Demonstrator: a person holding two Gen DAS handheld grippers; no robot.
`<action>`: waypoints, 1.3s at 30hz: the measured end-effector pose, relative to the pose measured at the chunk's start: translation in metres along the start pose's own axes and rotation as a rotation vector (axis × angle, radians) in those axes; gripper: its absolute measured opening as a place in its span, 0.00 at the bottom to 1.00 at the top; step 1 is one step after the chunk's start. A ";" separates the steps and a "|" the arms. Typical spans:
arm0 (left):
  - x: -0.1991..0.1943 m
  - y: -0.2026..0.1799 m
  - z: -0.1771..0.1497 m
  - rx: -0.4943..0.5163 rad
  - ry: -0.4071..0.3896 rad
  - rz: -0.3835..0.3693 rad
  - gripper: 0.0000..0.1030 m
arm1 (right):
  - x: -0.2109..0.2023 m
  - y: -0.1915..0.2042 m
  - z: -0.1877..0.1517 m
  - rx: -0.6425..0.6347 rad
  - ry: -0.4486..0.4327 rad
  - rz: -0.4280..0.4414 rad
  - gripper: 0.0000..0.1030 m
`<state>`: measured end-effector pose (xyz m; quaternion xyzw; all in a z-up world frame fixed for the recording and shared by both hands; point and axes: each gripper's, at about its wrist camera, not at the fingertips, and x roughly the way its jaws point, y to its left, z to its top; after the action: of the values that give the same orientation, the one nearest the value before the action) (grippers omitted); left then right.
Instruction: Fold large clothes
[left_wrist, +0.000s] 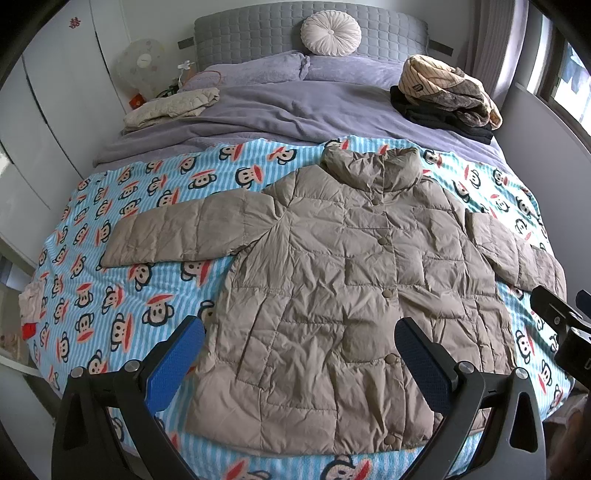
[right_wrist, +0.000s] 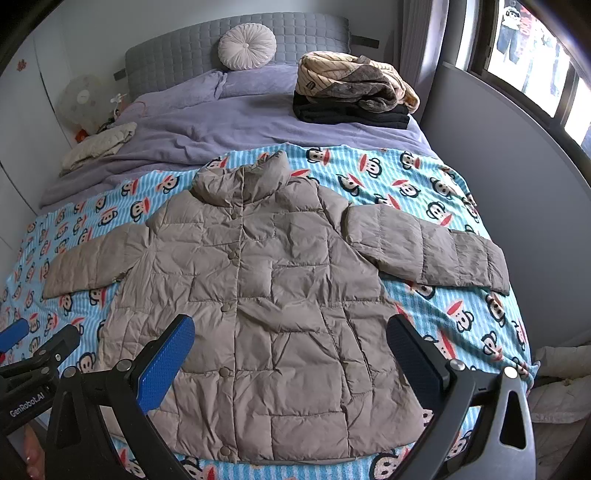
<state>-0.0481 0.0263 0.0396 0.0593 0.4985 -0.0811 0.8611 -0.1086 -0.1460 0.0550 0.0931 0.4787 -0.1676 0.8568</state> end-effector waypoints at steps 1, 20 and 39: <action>0.000 0.001 0.000 0.000 0.000 0.000 1.00 | 0.001 0.000 0.001 0.001 0.000 0.000 1.00; 0.001 0.001 -0.003 0.000 0.009 -0.002 1.00 | 0.005 0.003 0.003 -0.001 0.003 -0.002 1.00; 0.025 0.021 0.001 -0.019 0.087 -0.023 1.00 | 0.015 0.017 -0.001 -0.014 0.051 -0.006 1.00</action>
<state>-0.0306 0.0447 0.0194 0.0488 0.5368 -0.0838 0.8381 -0.0956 -0.1326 0.0412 0.0899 0.5020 -0.1642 0.8444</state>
